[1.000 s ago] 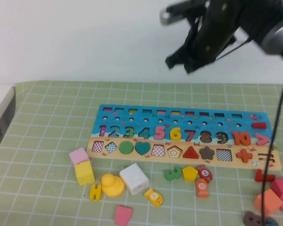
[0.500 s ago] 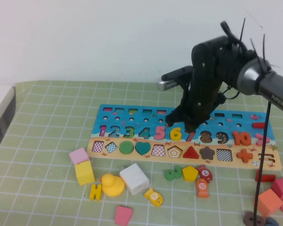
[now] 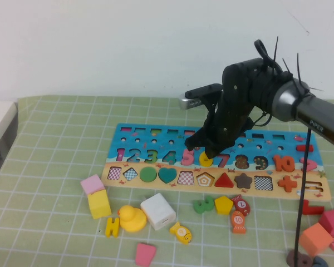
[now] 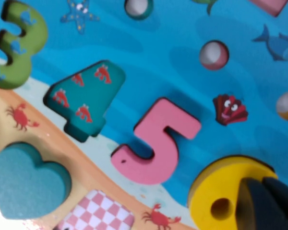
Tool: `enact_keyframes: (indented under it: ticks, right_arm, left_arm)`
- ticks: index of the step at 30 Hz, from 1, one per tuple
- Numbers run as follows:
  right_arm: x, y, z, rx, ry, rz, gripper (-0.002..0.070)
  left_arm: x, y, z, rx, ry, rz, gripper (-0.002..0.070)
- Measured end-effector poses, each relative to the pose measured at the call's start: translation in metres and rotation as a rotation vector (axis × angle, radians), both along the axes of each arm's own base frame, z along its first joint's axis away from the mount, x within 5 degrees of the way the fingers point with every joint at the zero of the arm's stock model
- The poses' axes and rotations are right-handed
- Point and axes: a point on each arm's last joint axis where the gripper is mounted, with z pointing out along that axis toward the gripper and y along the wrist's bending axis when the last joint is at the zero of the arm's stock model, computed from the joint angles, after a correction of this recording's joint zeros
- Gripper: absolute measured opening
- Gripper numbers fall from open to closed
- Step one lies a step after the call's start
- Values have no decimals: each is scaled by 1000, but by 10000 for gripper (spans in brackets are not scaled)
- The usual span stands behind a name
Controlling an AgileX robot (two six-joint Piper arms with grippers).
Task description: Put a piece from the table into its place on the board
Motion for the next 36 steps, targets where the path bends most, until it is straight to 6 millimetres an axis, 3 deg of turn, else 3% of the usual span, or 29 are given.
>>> enact_keyframes:
  ticks: [6, 9, 14, 20, 28, 31, 36]
  right_arm:
    - [3, 2, 6, 14, -22, -1, 0]
    - [4, 2, 23, 34, -60, 0, 0]
    - [-2, -8, 86, 10, -183, 11, 0]
    - [-30, -41, 169, -112, -317, -18, 0]
    - [-105, -91, 297, -67, -574, -123, 0]
    - [-138, -115, 329, -80, -661, -160, 0]
    - [-198, -150, 347, -95, -705, -184, 0]
  left_arm:
    - [0, 0, 0, 0, 0, 0, -2]
    - [0, 0, 0, 0, 0, 0, -2]
    - [0, 0, 0, 0, 0, 0, -2]
    - [0, 0, 0, 0, 0, 0, -2]
    - [0, 0, 0, 0, 0, 0, -2]
    - [0, 0, 0, 0, 0, 0, -2]
    - [0, 0, 0, 0, 0, 0, -2]
